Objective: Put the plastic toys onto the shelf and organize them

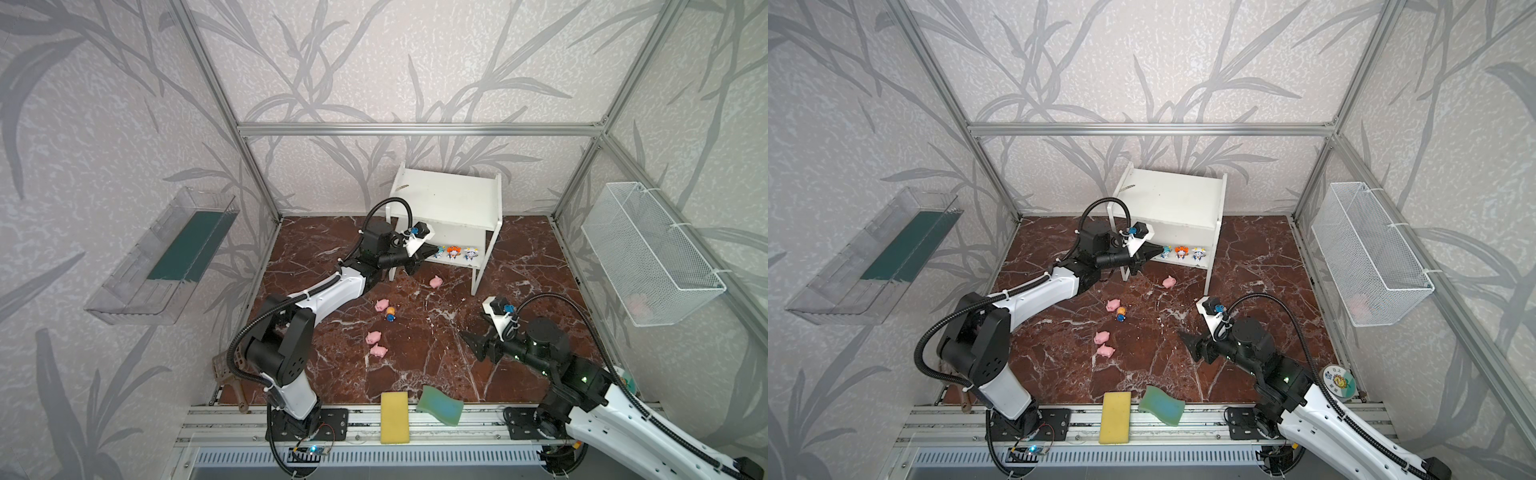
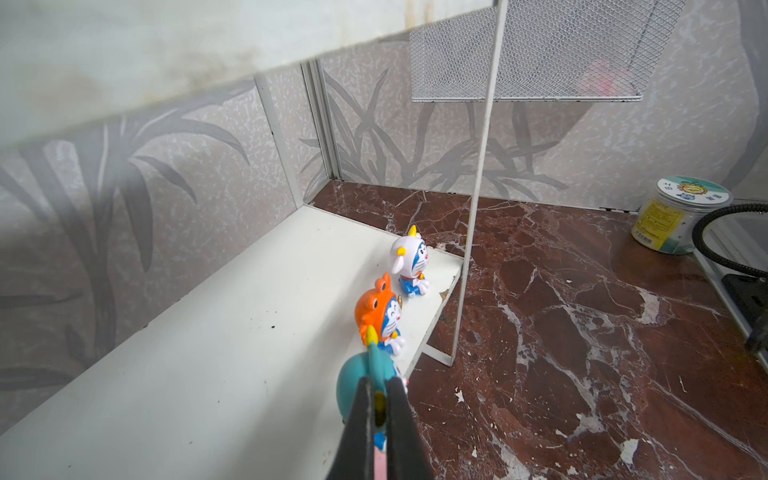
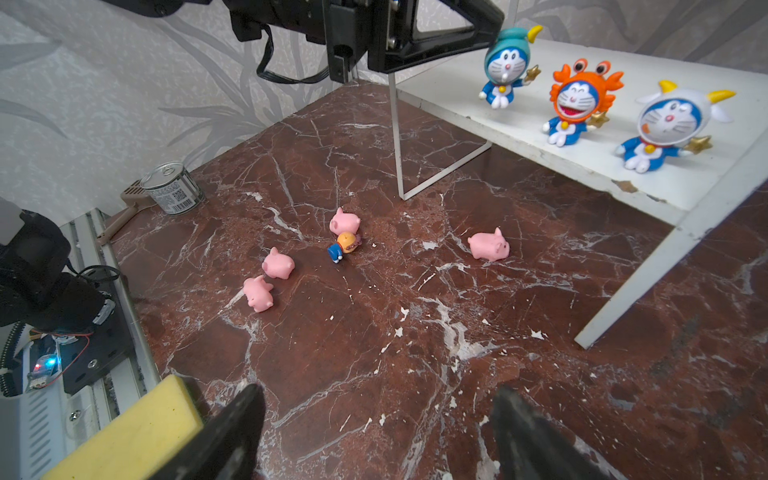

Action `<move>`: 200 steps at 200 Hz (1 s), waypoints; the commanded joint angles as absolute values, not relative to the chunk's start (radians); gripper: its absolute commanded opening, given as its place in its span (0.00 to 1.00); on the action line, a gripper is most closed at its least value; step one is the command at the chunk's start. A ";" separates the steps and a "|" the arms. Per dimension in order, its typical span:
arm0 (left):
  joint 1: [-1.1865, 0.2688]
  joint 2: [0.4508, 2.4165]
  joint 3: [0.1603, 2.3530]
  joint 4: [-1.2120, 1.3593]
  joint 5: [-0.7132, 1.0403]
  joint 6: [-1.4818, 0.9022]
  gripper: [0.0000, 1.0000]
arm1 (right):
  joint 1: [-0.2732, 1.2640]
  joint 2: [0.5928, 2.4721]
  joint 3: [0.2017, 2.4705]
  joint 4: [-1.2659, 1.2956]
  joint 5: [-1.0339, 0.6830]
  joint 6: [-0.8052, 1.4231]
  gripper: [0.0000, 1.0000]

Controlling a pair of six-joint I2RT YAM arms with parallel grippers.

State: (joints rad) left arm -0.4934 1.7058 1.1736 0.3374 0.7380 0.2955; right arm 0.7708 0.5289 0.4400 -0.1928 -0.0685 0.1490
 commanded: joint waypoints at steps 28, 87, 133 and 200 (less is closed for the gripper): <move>-0.483 1.731 1.209 0.375 0.734 0.296 0.00 | 0.767 0.523 0.430 -0.181 -0.081 0.146 0.85; -0.479 1.763 1.224 0.394 0.715 0.293 0.00 | 0.767 0.522 0.431 -0.166 -0.113 0.142 0.85; -0.477 1.772 1.224 0.408 0.691 0.295 0.00 | 0.767 0.528 0.427 -0.160 -0.122 0.142 0.85; -0.473 1.784 1.230 0.419 0.688 0.284 0.00 | 0.767 0.532 0.426 -0.155 -0.130 0.140 0.85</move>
State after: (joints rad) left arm -0.4812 1.7714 1.1908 0.3801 0.6846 0.2852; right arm 0.7704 0.5323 0.4343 -0.1841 -0.1146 0.1471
